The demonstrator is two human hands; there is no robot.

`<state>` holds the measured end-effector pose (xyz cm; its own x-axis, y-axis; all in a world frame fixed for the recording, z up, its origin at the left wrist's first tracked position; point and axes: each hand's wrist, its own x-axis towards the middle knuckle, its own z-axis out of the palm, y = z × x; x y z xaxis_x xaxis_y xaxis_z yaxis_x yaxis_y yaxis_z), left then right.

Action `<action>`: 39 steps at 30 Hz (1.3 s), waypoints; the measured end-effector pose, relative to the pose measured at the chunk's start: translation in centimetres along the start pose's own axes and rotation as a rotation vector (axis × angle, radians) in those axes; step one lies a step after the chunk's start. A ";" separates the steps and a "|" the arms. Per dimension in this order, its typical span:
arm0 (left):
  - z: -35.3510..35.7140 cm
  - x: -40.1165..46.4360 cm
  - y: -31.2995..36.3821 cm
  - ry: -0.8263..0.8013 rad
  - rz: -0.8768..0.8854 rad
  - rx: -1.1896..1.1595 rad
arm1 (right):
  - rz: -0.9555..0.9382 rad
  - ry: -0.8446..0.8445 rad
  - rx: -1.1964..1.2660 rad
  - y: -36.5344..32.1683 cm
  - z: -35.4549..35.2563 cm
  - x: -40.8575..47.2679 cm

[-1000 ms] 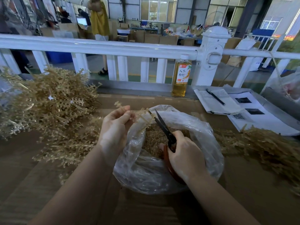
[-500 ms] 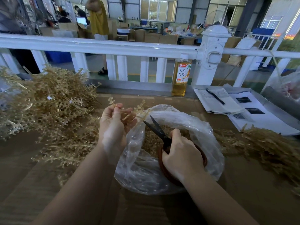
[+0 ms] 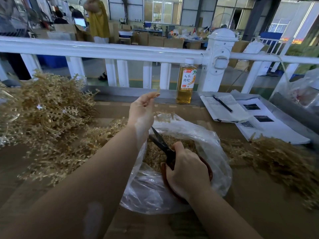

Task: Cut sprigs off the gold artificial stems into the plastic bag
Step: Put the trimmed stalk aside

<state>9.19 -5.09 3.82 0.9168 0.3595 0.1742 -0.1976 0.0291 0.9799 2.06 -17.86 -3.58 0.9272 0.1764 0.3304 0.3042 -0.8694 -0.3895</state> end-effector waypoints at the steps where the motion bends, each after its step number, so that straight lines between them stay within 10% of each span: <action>1: 0.3 0.1 0.0 -0.019 -0.011 0.006 | -0.003 0.004 0.002 0.1 0.0 0.0; 15: 2.8 1.6 -2.2 -0.116 0.121 0.589 | -0.032 0.041 -0.010 0.5 0.6 0.0; 20: 2.9 1.6 -2.9 -0.325 0.334 1.047 | -0.040 0.032 -0.024 0.6 0.7 0.1; 24: 2.7 1.7 -3.8 -0.640 0.184 1.369 | -0.037 0.010 -0.019 0.7 0.7 0.2; 31: 1.8 1.4 -3.5 -0.599 0.096 1.076 | -0.039 -0.005 -0.025 0.8 0.6 0.3; 39: 1.7 1.4 -4.0 -0.769 0.134 1.333 | -0.032 -0.028 -0.031 0.9 0.6 0.4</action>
<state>11.87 -6.25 0.31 0.9524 -0.2716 -0.1387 -0.2309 -0.9393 0.2540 2.81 -18.29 -4.32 0.9228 0.2172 0.3182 0.3277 -0.8767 -0.3520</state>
